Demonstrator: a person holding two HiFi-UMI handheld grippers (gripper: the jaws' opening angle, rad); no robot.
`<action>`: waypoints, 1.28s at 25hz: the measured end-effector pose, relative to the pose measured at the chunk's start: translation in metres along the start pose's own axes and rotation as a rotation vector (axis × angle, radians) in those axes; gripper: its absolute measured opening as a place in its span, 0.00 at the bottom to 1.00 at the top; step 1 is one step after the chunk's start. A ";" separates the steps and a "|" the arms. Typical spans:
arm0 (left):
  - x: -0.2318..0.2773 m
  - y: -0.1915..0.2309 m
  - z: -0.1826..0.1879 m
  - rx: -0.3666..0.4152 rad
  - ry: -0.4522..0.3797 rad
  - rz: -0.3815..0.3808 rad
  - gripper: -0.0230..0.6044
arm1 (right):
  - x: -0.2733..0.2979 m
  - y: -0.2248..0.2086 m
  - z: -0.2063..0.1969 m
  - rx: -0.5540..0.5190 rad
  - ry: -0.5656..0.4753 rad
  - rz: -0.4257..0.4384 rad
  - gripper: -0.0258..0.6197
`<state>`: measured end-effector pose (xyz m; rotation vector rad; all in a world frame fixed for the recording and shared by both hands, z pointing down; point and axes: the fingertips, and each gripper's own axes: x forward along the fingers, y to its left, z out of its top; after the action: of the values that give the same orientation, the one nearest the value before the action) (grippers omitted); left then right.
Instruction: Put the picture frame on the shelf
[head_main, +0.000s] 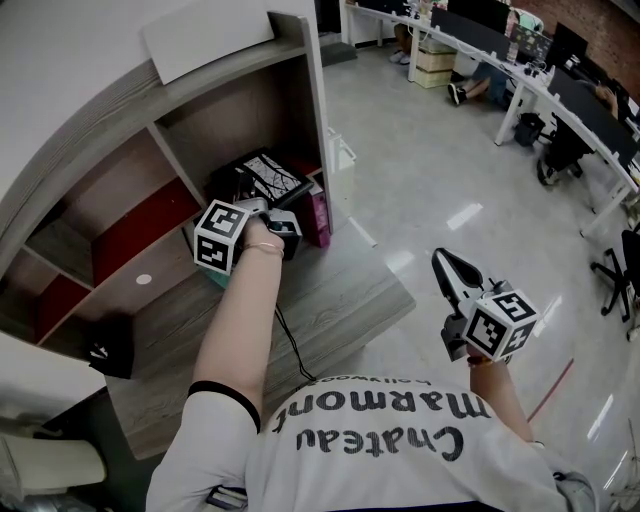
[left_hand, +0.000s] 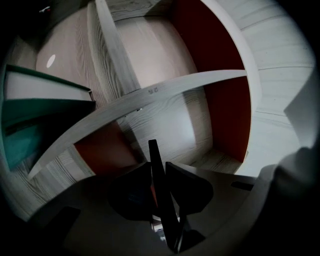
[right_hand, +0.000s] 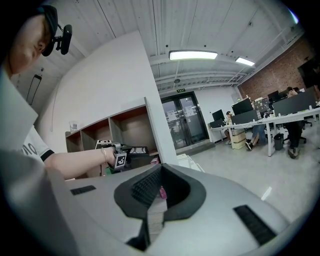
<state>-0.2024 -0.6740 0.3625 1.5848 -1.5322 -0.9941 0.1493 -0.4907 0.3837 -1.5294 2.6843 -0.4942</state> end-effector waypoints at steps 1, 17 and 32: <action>0.001 0.000 0.002 0.011 -0.003 0.012 0.17 | -0.001 -0.001 0.001 0.001 -0.001 -0.002 0.05; 0.023 -0.008 -0.004 0.306 0.184 0.125 0.31 | -0.017 -0.008 -0.001 0.028 -0.026 -0.015 0.05; 0.031 -0.004 -0.027 0.586 0.343 0.216 0.51 | -0.030 -0.017 -0.004 0.075 -0.072 -0.028 0.05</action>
<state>-0.1768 -0.7057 0.3696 1.8030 -1.7853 -0.1332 0.1786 -0.4726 0.3875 -1.5363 2.5647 -0.5236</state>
